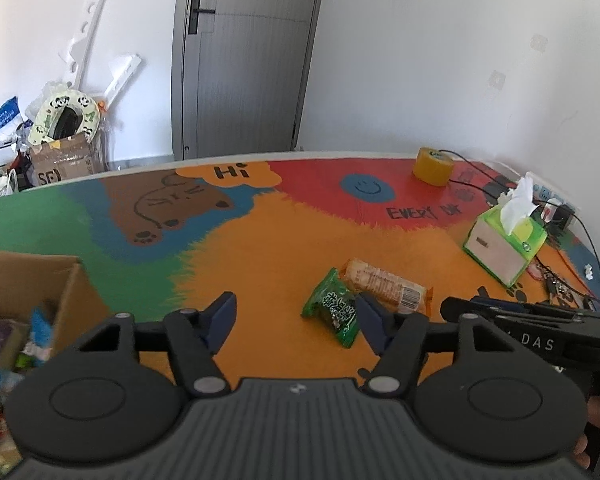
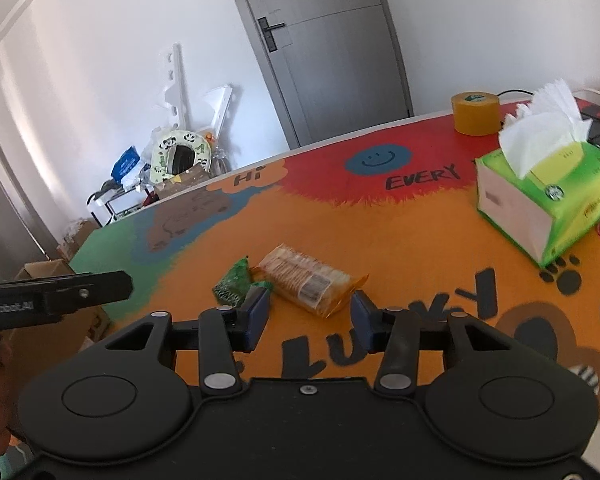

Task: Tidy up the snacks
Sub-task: 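Grasp the green packet with the left gripper while the right gripper grasps the wafer bar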

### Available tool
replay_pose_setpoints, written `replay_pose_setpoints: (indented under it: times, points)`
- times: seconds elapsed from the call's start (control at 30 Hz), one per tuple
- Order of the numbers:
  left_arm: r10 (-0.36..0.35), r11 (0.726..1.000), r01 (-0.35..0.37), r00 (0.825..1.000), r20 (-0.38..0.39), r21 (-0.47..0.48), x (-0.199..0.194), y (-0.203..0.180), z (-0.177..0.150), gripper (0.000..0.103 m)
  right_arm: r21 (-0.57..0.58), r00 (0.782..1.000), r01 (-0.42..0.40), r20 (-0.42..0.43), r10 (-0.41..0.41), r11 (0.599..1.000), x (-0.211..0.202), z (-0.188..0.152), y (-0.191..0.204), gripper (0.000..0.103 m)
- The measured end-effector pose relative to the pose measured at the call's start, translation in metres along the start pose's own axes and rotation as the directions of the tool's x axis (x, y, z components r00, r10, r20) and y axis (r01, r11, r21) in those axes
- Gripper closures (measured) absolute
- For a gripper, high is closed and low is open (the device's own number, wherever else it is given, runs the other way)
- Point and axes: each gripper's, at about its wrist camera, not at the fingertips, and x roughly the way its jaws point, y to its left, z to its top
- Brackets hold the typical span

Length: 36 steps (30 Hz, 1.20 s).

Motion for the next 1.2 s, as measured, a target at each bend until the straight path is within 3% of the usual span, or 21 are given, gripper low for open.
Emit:
replay_pose_setpoints:
  times: [0.43, 0.57, 0.67, 0.73, 0.97, 1.1, 1.2]
  points:
    - [0.01, 0.999, -0.013, 0.998, -0.063, -0.043, 0.063, -0.008, 0.007, 0.041, -0.128, 0.999, -0.032, -0.025, 0.029, 0.991, 0.044, 0.013, -0.003, 0.035]
    - [0.023, 0.998, -0.028, 0.997, -0.074, -0.061, 0.074, -0.005, 0.009, 0.043, -0.138, 0.998, -0.039, -0.058, 0.032, 0.99, 0.058, 0.013, -0.003, 0.035]
    - [0.019, 0.998, -0.024, 0.997, -0.08, -0.06, 0.079, -0.007, 0.008, 0.043, -0.147, 0.996, -0.048, -0.083, 0.036, 0.988, 0.061, 0.006, -0.003, 0.048]
    - [0.009, 0.999, -0.013, 0.997, -0.08, -0.051, 0.082, -0.01, 0.007, 0.043, -0.178, 0.997, -0.024, -0.07, 0.011, 0.984, 0.057, 0.002, -0.002, 0.066]
    - [-0.011, 1.0, 0.009, 0.997, -0.074, -0.028, 0.093, -0.024, 0.001, 0.043, -0.117, 0.998, -0.005, -0.059, -0.002, 0.993, 0.034, -0.007, -0.014, 0.066]
    - [-0.029, 1.0, 0.028, 0.993, -0.113, -0.009, 0.102, -0.034, -0.007, 0.043, -0.091, 0.999, 0.012, -0.052, -0.017, 0.996, 0.023, -0.014, -0.019, 0.066]
    - [-0.015, 0.999, 0.017, 0.996, -0.083, 0.029, 0.099, -0.04, -0.013, 0.053, -0.078, 0.999, 0.019, -0.048, -0.023, 0.997, 0.015, -0.019, -0.021, 0.066]
